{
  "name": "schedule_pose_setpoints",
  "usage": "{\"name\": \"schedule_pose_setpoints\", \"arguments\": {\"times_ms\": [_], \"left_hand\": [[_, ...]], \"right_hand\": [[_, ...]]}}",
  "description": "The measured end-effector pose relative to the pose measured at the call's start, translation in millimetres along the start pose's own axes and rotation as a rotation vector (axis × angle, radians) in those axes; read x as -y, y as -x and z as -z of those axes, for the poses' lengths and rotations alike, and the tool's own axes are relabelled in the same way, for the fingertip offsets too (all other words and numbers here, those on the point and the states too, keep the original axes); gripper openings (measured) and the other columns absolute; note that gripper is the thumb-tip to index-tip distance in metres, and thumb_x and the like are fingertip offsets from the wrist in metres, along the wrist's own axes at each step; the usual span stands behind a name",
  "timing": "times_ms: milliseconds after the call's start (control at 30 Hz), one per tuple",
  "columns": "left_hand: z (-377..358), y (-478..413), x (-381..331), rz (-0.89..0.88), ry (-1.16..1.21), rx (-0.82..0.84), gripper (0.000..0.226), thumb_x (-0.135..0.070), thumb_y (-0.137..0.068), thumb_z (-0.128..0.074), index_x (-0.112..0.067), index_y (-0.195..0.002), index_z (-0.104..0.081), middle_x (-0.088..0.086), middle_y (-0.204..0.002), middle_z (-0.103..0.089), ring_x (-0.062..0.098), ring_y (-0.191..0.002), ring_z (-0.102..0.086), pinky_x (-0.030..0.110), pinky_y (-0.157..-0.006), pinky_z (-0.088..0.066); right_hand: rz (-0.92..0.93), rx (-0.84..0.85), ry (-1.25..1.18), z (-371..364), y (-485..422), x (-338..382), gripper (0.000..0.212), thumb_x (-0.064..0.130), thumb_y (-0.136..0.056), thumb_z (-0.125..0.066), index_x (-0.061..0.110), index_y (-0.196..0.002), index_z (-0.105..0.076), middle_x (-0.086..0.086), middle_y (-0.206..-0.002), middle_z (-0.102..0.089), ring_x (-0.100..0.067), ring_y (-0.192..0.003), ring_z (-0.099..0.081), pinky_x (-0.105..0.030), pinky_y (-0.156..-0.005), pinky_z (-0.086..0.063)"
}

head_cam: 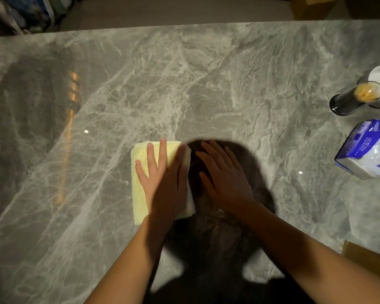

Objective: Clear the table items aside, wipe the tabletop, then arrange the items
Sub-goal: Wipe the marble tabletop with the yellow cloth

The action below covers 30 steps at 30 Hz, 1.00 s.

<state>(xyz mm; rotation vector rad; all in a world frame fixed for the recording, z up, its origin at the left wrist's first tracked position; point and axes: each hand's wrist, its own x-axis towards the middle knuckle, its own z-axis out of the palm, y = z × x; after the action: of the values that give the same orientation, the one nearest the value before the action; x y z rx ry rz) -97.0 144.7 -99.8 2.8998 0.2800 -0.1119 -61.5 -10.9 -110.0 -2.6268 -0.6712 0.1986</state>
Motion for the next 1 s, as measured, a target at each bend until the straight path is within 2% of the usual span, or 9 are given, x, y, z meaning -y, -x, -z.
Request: {"name": "schedule_pose_setpoints", "arguments": {"times_ms": [233, 300, 467, 600, 667, 733, 833, 933, 1000], "left_hand": [[-2, -50, 5, -0.058, -0.031, 0.048, 0.050, -0.046, -0.092, -0.031, -0.042, -0.142, -0.023, -0.001, -0.158, -0.017, 0.029, -0.147, -0.006, 0.061, -0.111, -0.007], [-5, -60, 3, -0.038, -0.079, 0.037, 0.051, -0.047, -0.091, -0.030, -0.043, -0.141, -0.023, -0.001, -0.158, -0.017, 0.029, -0.146, -0.008, 0.060, -0.111, -0.009], [-7, -72, 3, -0.052, -0.113, 0.013, 0.053, -0.045, -0.092, -0.033, -0.042, -0.143, -0.019, 0.001, -0.159, -0.013, 0.029, -0.146, -0.010, 0.060, -0.112, -0.012], [-4, -72, 7, -0.094, -0.141, 0.034, 0.062, -0.048, -0.090, -0.026, -0.036, -0.147, -0.003, 0.006, -0.160, -0.002, 0.030, -0.147, -0.004, 0.058, -0.113, -0.014], [4, -69, 12, -0.097, -0.026, 0.038, 0.065, -0.045, -0.092, -0.022, -0.026, -0.148, 0.003, 0.007, -0.160, 0.001, 0.026, -0.147, -0.001, 0.054, -0.116, -0.013], [17, -58, 24, -0.080, 0.250, -0.019, 0.060, -0.038, -0.096, -0.023, -0.015, -0.149, -0.007, 0.008, -0.160, -0.007, 0.020, -0.148, -0.005, 0.048, -0.118, -0.010], [33, -31, 68, 0.008, 0.469, -0.130, 0.051, -0.031, -0.096, -0.031, -0.018, -0.146, -0.025, 0.005, -0.158, -0.019, 0.018, -0.146, -0.013, 0.044, -0.117, -0.003], [42, -23, 135, 0.136, 0.242, -0.068, 0.051, -0.029, -0.094, -0.039, -0.023, -0.144, -0.029, 0.004, -0.157, -0.020, 0.025, -0.146, -0.013, 0.058, -0.114, -0.006], [49, -25, 182, 0.224, 0.114, -0.047, 0.054, -0.034, -0.092, -0.039, -0.026, -0.145, -0.026, 0.003, -0.158, -0.017, 0.028, -0.146, -0.008, 0.065, -0.110, -0.004]], "right_hand": [[-0.234, -0.140, -0.082, 1, -27, 27, 0.048, 0.040, -0.091, -0.037, 0.021, -0.134, -0.045, -0.005, -0.134, -0.050, -0.023, -0.121, -0.041, -0.041, -0.101, -0.028], [-0.227, -0.151, -0.113, 0, -39, 36, 0.047, 0.038, -0.091, -0.037, 0.019, -0.133, -0.045, -0.007, -0.133, -0.050, -0.026, -0.119, -0.042, -0.043, -0.100, -0.030], [-0.244, -0.122, -0.180, -5, -55, 44, 0.047, 0.037, -0.096, -0.033, 0.020, -0.140, -0.039, -0.009, -0.147, -0.037, -0.028, -0.133, -0.033, -0.045, -0.108, -0.027], [-0.204, -0.164, -0.261, -4, -61, 50, 0.051, 0.031, -0.096, -0.030, 0.009, -0.141, -0.039, -0.015, -0.151, -0.033, -0.029, -0.138, -0.028, -0.056, -0.110, -0.028], [-0.179, -0.207, -0.327, -3, -64, 58, 0.050, 0.030, -0.096, -0.031, 0.005, -0.139, -0.041, -0.018, -0.150, -0.034, -0.029, -0.140, -0.026, -0.056, -0.110, -0.028], [-0.124, -0.243, -0.366, 0, -68, 68, 0.052, 0.034, -0.097, -0.031, 0.003, -0.138, -0.042, -0.019, -0.149, -0.036, -0.030, -0.141, -0.027, -0.051, -0.112, -0.029], [-0.078, -0.145, -0.265, -5, -78, 88, 0.059, 0.045, -0.095, -0.029, 0.014, -0.145, -0.034, -0.016, -0.155, -0.027, -0.034, -0.145, -0.018, -0.051, -0.116, -0.018], [-0.145, 0.026, 0.042, -27, -92, 103, 0.068, 0.061, -0.090, -0.030, 0.031, -0.149, -0.019, -0.010, -0.160, -0.010, -0.038, -0.146, 0.001, -0.062, -0.114, -0.003], [-0.139, 0.065, 0.182, -40, -97, 108, 0.073, 0.064, -0.085, -0.038, 0.033, -0.148, -0.021, -0.009, -0.161, -0.010, -0.042, -0.145, 0.002, -0.066, -0.110, -0.001]]}}
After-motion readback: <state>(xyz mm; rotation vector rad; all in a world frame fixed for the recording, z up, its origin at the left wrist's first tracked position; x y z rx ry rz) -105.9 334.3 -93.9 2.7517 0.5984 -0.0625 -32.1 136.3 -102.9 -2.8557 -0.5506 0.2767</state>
